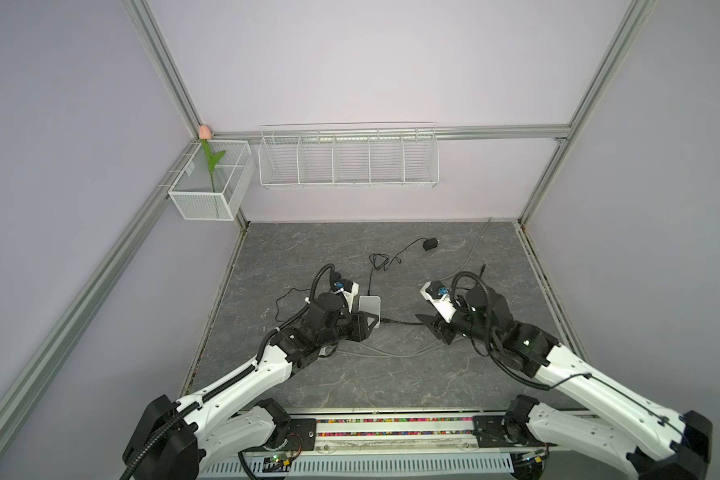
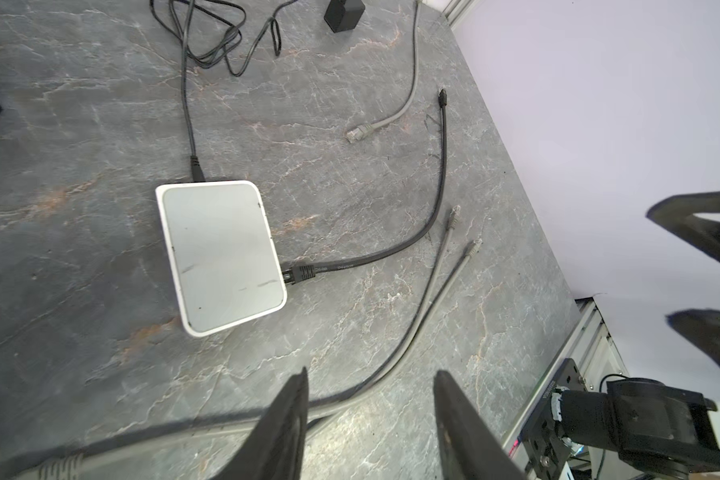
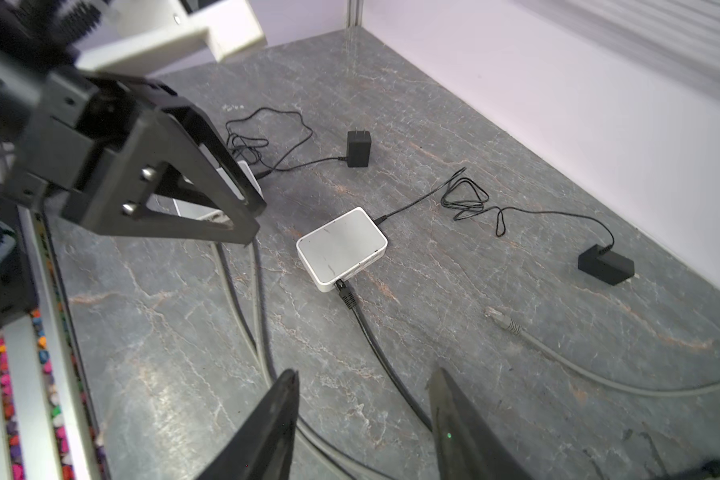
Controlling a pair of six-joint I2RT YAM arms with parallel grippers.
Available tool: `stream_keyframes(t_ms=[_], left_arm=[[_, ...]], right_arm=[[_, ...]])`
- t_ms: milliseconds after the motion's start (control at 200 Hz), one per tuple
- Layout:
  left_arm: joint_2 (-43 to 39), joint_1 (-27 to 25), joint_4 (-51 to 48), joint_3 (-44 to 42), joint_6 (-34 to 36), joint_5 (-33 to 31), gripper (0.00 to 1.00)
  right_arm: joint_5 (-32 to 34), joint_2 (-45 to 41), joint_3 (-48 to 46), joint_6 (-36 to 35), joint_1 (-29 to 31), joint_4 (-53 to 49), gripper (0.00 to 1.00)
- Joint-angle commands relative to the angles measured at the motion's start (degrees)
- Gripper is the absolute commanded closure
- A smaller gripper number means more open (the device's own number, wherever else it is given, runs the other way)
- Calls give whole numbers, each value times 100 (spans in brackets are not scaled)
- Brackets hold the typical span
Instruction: Insert the plug into the switch port
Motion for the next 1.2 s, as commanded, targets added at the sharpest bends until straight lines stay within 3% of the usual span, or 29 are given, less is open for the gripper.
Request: stream_keyframes(t_ms=[0,250,350,560,730,935,1195], left_arm=[[167,-126,187,392,55,-48,51],[595,-550,232,708,35,-284,52],[685,-595,323,686,-43,-290,51],[1043,-624,517,905,28,-203,50],[1894,-614,1187,1168,171,294,47],[3245,-571,997,2186,620,487,44],[4928,-473,317,3813,1319,-163,35]], right_arm=[[438,-660,-312,392,-32,-124,36],[1262,-1773,-600,1104,-42,-586,26],[1479,-1919,-267,1486,-42,-1078,19],[1937,-2095,504,1542,-43,-2319,16],[2314,-2630,242,1535,-42,-2658,12],[2782,-3139,147,1651,-43,-2711,6],[2631,-3386,40,1792,-34,-2860,5]])
